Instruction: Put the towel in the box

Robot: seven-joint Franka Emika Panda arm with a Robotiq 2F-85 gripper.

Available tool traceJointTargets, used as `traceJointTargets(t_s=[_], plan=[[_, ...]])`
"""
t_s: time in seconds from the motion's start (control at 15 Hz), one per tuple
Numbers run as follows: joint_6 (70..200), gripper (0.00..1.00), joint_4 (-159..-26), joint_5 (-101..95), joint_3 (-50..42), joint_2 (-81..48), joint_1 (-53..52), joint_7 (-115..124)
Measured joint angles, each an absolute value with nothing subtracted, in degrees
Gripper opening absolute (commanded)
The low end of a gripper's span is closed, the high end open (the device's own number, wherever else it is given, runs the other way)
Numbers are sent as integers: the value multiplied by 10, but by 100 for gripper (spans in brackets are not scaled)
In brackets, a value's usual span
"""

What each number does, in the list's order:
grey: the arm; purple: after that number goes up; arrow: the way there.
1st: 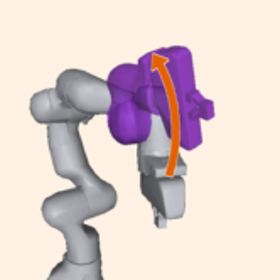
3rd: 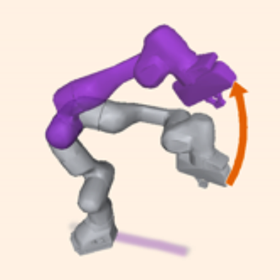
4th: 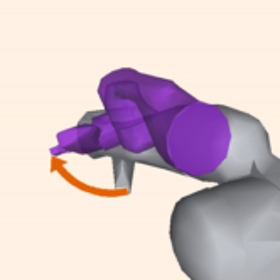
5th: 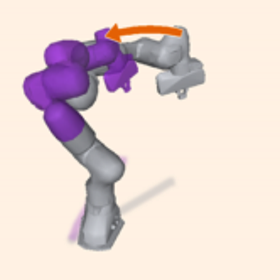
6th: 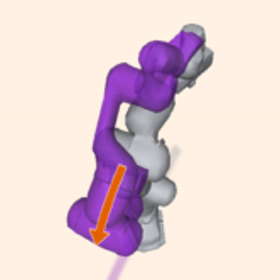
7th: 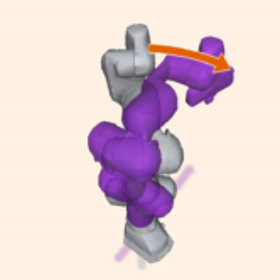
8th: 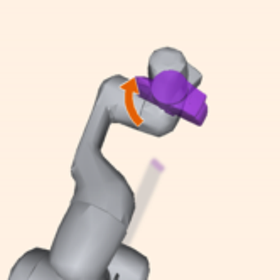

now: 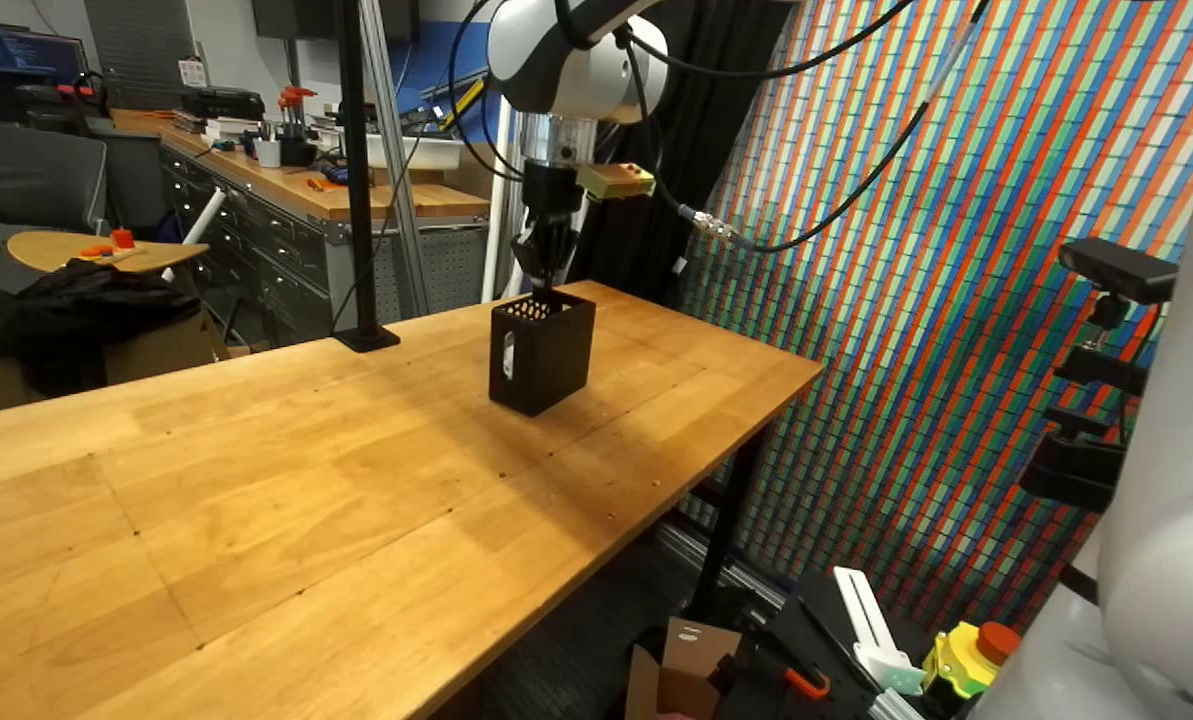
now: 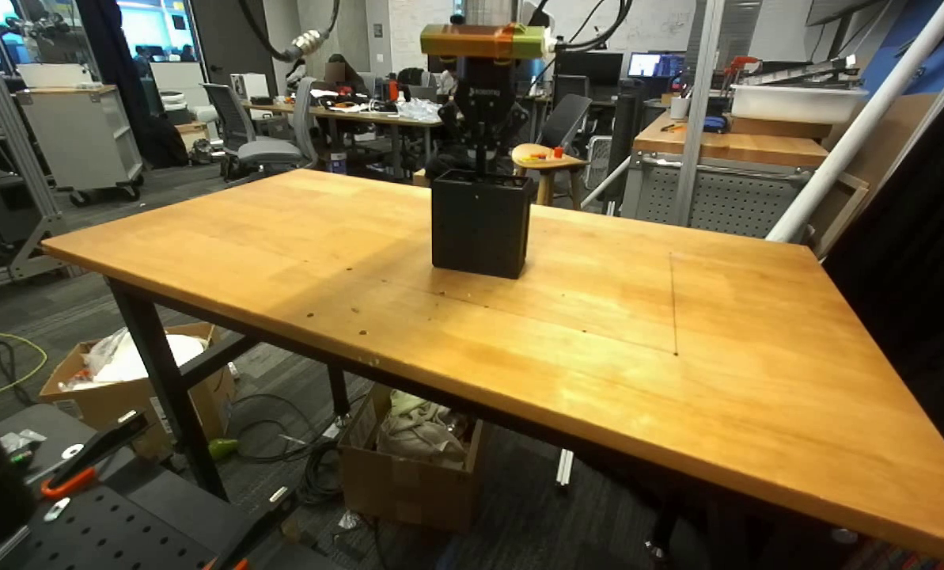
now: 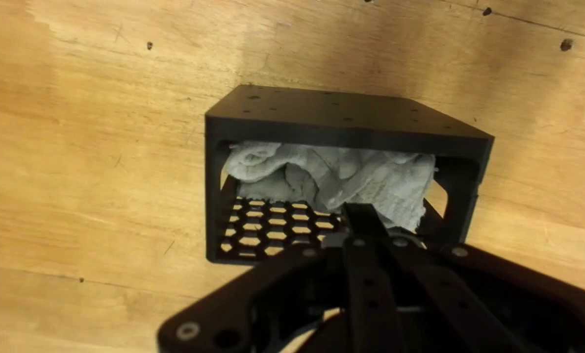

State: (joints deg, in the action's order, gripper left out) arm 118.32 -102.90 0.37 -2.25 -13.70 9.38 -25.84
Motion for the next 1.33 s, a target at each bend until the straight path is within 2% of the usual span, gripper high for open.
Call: traceJointTargets(t_s=[0.67,0.73,0.8,0.93,1.33], plan=[[1186,0,-1081,-18,-24,-24,90,-221],[1187,12,-1089,-19,-24,-15,90,-216],[1189,3,-1097,-19,-24,-6,89,-211],[1195,12,-1116,-19,-24,11,88,-203],[1200,12,-1132,-19,-24,24,87,-198]])
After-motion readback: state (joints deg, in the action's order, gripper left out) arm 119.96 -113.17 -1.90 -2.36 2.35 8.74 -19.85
